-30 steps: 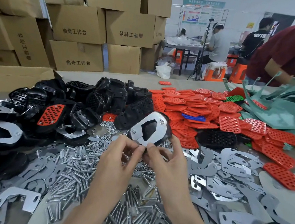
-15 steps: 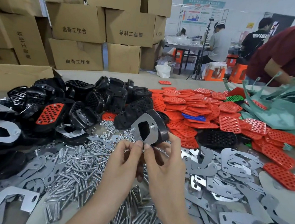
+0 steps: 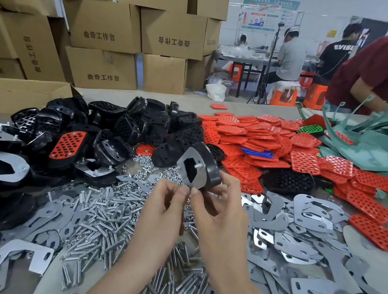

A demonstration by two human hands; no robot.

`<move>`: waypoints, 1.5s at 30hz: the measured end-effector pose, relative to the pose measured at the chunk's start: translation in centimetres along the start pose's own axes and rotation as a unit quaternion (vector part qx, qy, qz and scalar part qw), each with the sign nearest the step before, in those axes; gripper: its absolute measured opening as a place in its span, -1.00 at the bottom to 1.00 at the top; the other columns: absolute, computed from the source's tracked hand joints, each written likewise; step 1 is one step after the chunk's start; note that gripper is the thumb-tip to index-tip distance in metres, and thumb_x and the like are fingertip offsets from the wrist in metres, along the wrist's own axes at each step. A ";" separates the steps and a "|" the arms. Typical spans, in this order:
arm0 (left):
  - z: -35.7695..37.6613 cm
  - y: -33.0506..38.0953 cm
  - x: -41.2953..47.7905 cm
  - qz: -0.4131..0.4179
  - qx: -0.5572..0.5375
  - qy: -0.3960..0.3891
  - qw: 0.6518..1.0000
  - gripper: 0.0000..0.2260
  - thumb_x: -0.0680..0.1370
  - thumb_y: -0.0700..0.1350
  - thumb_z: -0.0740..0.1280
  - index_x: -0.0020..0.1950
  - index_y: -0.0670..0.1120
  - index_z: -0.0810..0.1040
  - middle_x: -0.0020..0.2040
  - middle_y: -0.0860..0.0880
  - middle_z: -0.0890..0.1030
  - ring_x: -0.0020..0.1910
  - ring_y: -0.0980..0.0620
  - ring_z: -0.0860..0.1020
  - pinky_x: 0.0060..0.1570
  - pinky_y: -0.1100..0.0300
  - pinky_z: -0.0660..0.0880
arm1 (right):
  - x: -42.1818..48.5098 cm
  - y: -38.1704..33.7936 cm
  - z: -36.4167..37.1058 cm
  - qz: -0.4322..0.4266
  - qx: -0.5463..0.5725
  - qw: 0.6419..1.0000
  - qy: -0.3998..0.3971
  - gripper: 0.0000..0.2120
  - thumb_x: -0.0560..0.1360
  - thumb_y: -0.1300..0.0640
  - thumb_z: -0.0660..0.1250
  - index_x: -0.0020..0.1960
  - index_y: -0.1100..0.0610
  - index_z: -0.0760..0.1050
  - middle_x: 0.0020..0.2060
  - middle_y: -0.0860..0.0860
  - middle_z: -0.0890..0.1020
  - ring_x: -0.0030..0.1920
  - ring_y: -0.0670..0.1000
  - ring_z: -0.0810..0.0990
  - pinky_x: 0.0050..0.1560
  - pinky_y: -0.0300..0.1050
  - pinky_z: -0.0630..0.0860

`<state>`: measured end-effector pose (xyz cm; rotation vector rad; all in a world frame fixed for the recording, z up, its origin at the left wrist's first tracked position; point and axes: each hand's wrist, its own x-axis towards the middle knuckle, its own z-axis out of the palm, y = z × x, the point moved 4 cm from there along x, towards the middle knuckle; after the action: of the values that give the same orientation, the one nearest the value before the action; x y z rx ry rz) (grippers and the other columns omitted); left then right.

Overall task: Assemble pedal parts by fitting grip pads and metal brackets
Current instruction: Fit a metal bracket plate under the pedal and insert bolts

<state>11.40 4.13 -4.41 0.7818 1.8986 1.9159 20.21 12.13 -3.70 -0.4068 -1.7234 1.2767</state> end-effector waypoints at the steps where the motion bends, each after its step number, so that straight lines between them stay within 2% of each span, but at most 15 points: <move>1: -0.1 0.3 0.0 0.050 0.053 0.004 0.997 -0.84 0.66 -0.02 0.27 -0.11 0.02 0.49 -0.31 0.06 0.56 -0.37 0.09 0.49 -0.34 0.19 0.44 | 0.0 0.1 -0.1 0.008 0.012 1.000 0.003 -0.57 0.59 0.19 0.44 0.13 -0.35 0.44 0.01 -0.29 0.68 0.05 -0.18 0.71 -0.02 -0.36 0.55; 5: -0.4 0.9 -0.2 0.146 0.159 0.014 0.976 -0.88 0.66 -0.06 0.29 -0.06 0.11 0.45 -0.17 0.13 0.60 -0.32 0.17 0.51 -0.34 0.28 0.41 | 0.2 0.5 -0.2 0.050 0.050 0.997 0.008 -0.65 0.57 0.14 0.45 0.13 -0.29 0.47 -0.05 -0.18 0.72 -0.01 -0.13 0.73 -0.09 -0.38 0.53; 8: -0.7 0.9 -0.1 0.178 0.218 0.022 0.959 -0.88 0.65 -0.06 0.31 -0.04 0.14 0.44 -0.09 0.25 0.57 -0.20 0.19 0.55 -0.28 0.39 0.40 | 0.3 0.7 -0.5 0.080 0.068 0.994 0.023 -0.71 0.56 0.10 0.47 0.14 -0.23 0.49 -0.09 -0.10 0.73 -0.07 -0.08 0.74 -0.13 -0.27 0.54; 13: -0.7 1.2 0.2 0.184 0.220 0.007 0.958 -0.83 0.63 -0.04 0.35 0.10 0.25 0.48 0.03 0.31 0.55 0.00 0.26 0.55 -0.16 0.46 0.42 | 0.5 1.2 -0.8 0.139 0.111 0.983 0.038 -0.73 0.56 0.08 0.47 0.16 -0.16 0.49 -0.07 0.01 0.73 0.00 0.09 0.73 0.11 0.22 0.65; 14: -0.8 1.3 0.2 0.178 0.199 0.003 0.964 -0.80 0.62 -0.02 0.35 0.13 0.29 0.47 0.03 0.30 0.56 0.01 0.26 0.56 -0.16 0.47 0.42 | 0.6 1.3 -0.8 0.146 0.129 0.980 0.042 -0.75 0.56 0.10 0.48 0.14 -0.15 0.50 -0.08 0.07 0.72 0.01 0.15 0.73 0.17 0.25 0.63; 16: -0.8 1.5 0.2 0.162 0.159 0.006 0.974 -0.80 0.60 0.04 0.37 0.13 0.34 0.46 0.02 0.28 0.58 -0.01 0.27 0.57 -0.19 0.47 0.43 | 0.7 1.2 -0.9 0.159 0.158 0.974 0.044 -0.77 0.56 0.15 0.47 0.05 -0.17 0.54 -0.09 0.16 0.71 0.01 0.20 0.73 0.19 0.18 0.65; 18: -0.9 1.4 0.1 0.162 0.143 0.014 0.976 -0.87 0.58 0.09 0.36 0.09 0.31 0.50 0.00 0.27 0.60 -0.03 0.26 0.57 -0.17 0.46 0.44 | 0.7 1.4 -0.8 0.180 0.186 0.965 0.037 -0.75 0.55 0.18 0.47 0.03 -0.18 0.57 -0.09 0.19 0.73 0.00 0.17 0.76 0.10 0.01 0.70; 20: -0.8 1.4 0.1 0.173 0.146 0.021 0.974 -0.92 0.58 0.10 0.35 0.04 0.29 0.51 0.00 0.27 0.60 0.00 0.26 0.57 -0.11 0.46 0.44 | 0.8 1.7 -0.7 0.198 0.214 0.956 0.031 -0.72 0.56 0.21 0.46 0.14 -0.12 0.57 -0.06 0.20 0.74 0.02 0.15 0.76 0.04 -0.11 0.69; 23: -0.7 1.3 0.0 0.184 0.144 0.033 0.972 -0.93 0.57 0.08 0.37 -0.01 0.27 0.51 -0.01 0.23 0.57 0.01 0.23 0.57 -0.07 0.44 0.44 | 0.7 2.2 -0.5 0.222 0.238 0.945 0.021 -0.60 0.56 0.24 0.45 0.35 0.06 0.48 0.00 0.18 0.76 0.05 0.14 0.76 0.11 -0.04 0.69; 28: -1.3 1.6 0.0 0.215 0.162 0.074 0.960 -0.90 0.51 0.20 0.35 -0.05 0.23 0.56 0.20 0.31 0.35 0.33 0.29 0.36 0.20 0.59 0.20 | 0.6 2.0 0.0 0.250 0.295 0.922 -0.023 -0.68 0.57 0.26 0.42 0.30 0.11 0.48 0.03 0.15 0.76 0.09 0.14 0.75 0.03 -0.17 0.67; 30: -1.3 1.8 0.0 0.213 0.145 0.067 0.964 -0.89 0.49 0.20 0.36 -0.05 0.22 0.58 0.28 0.28 0.33 0.39 0.28 0.34 0.19 0.61 0.22 | 0.6 2.0 0.2 0.264 0.313 0.911 -0.044 -0.64 0.57 0.27 0.41 0.34 0.17 0.46 0.07 0.14 0.76 0.12 0.14 0.74 0.05 -0.15 0.67; 33: -1.2 2.0 0.0 0.207 0.123 0.040 0.970 -0.89 0.49 0.18 0.34 -0.06 0.23 0.62 0.32 0.22 0.39 0.32 0.21 0.44 0.04 0.59 0.38 | 0.7 1.9 0.1 0.279 0.333 0.899 -0.054 -0.62 0.59 0.28 0.39 0.36 0.19 0.38 0.07 0.15 0.76 0.09 0.13 0.75 0.05 -0.11 0.68; 38: -0.9 1.6 -0.2 0.229 0.170 0.004 0.958 -0.83 0.62 0.14 0.23 0.12 0.34 0.58 0.45 0.27 0.33 0.44 0.27 0.33 0.28 0.41 0.37 | 0.9 2.0 -0.2 0.291 0.364 0.884 -0.044 -0.67 0.59 0.31 0.39 0.32 0.23 0.42 0.07 0.23 0.74 0.07 0.19 0.75 0.01 -0.09 0.69; 41: -0.8 1.3 -0.2 0.213 0.147 -0.014 0.966 -0.76 0.64 0.21 0.22 0.30 0.34 0.47 0.46 0.38 0.29 0.42 0.15 0.42 0.17 0.30 0.51 | 0.9 2.1 -0.2 0.293 0.355 0.887 -0.046 -0.64 0.58 0.31 0.40 0.35 0.25 0.44 0.06 0.20 0.75 0.01 0.13 0.77 -0.04 -0.13 0.68; 45: -1.0 1.1 0.3 0.195 0.134 0.021 0.971 -0.84 0.53 0.26 0.35 0.08 0.29 0.52 0.38 0.39 0.35 0.40 0.32 0.37 0.33 0.03 0.43 | 0.8 1.9 -0.1 0.292 0.350 0.888 -0.061 -0.54 0.59 0.31 0.38 0.44 0.27 0.33 0.07 0.19 0.75 0.07 0.14 0.76 -0.02 -0.13 0.68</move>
<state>10.76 3.45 -3.22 1.2896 2.1897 1.9180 19.39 13.54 -4.96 -0.4263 -1.1309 2.2900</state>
